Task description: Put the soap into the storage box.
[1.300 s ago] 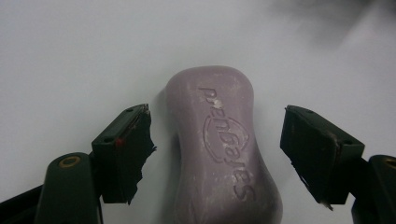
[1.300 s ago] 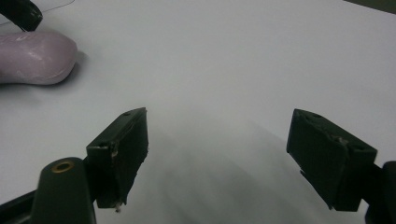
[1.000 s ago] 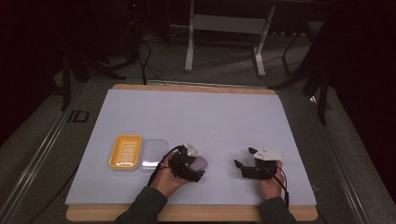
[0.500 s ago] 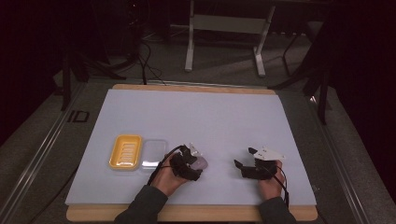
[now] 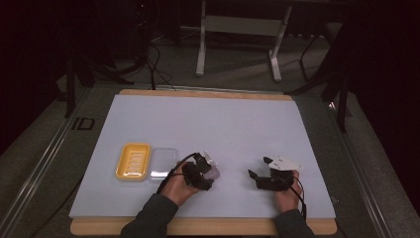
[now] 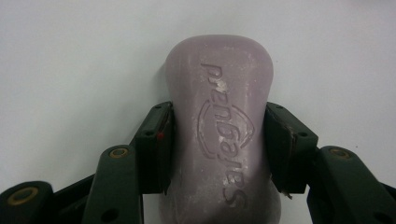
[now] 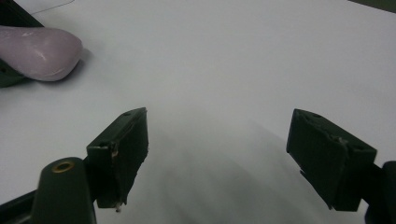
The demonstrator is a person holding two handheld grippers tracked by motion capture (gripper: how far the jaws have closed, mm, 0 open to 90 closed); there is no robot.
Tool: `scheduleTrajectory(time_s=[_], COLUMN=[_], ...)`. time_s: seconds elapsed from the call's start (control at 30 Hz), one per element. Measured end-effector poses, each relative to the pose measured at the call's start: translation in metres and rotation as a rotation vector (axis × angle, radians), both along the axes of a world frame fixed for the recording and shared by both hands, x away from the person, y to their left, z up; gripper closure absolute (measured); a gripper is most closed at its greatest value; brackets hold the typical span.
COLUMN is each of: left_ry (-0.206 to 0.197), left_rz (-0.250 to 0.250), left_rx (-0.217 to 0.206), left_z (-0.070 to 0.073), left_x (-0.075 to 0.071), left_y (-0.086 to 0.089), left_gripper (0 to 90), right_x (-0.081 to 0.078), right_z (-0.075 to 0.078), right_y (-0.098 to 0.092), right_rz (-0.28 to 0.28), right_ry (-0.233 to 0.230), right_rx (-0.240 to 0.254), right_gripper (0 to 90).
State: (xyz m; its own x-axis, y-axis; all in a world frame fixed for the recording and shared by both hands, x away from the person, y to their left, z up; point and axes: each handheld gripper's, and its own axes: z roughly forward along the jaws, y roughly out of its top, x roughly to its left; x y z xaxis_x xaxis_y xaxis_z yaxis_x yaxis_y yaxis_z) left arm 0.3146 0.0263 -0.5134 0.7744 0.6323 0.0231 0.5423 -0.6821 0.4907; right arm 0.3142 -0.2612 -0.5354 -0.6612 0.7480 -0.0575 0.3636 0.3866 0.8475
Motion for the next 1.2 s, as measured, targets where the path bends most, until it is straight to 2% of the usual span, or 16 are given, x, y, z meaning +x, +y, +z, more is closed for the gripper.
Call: scheduleTrajectory(time_s=[0.33, 0.63, 0.83, 1.2], left_ry=[0.025, 0.01, 0.003, 0.007], left_rz=[-0.009, 0.017, 0.025, 0.052], left_rx=[-0.001, 0.012, 0.004, 0.005], left_z=[0.002, 0.003, 0.006, 0.012], left_x=[0.004, 0.007, 0.008, 0.013], left_y=[0.005, 0.011, 0.015, 0.025], left_gripper=[48.7, 48.8, 48.9, 48.9], right_x=[0.0, 0.0, 0.0, 0.0], right_z=[0.0, 0.0, 0.0, 0.0], right_y=[0.0, 0.0, 0.0, 0.0], right_rz=[0.0, 0.0, 0.0, 0.0], right_ry=[0.0, 0.0, 0.001, 0.001], right_rx=[0.001, 0.001, 0.001, 0.002], right_gripper=[20.3, 20.4, 20.4, 20.4])
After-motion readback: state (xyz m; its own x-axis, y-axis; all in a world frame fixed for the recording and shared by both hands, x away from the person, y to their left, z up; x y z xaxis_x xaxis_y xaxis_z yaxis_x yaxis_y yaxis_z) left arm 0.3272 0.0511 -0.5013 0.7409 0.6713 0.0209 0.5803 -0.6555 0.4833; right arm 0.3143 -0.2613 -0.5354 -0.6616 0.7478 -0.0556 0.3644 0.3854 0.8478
